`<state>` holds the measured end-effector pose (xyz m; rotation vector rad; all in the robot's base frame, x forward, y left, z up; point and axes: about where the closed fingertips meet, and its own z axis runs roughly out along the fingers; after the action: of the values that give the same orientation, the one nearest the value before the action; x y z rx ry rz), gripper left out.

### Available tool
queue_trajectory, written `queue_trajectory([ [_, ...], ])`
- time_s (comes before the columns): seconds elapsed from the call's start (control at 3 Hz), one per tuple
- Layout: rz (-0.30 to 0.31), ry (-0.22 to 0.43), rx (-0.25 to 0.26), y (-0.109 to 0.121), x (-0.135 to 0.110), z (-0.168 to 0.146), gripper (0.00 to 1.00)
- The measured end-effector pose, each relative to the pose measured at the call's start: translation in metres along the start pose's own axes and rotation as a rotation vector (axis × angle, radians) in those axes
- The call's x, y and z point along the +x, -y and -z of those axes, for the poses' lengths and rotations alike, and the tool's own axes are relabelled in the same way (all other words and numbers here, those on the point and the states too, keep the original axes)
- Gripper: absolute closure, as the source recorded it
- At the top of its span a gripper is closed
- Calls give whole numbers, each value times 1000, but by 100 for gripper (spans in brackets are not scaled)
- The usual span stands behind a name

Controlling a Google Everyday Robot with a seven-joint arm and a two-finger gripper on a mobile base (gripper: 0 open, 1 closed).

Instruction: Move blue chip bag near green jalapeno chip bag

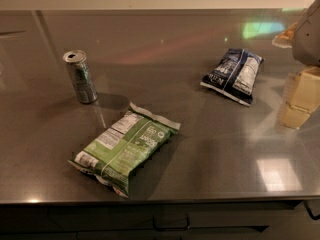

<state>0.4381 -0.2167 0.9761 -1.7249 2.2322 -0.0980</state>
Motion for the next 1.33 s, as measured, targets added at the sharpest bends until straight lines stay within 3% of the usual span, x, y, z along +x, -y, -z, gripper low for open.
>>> queue_trajectory([
  [0.33, 0, 0, 0, 0, 0, 0, 0],
  [0.67, -36, 47, -1, 17, -5, -4, 0],
  [1.33, -177, 199, 3, 74, -12, -38, 0],
])
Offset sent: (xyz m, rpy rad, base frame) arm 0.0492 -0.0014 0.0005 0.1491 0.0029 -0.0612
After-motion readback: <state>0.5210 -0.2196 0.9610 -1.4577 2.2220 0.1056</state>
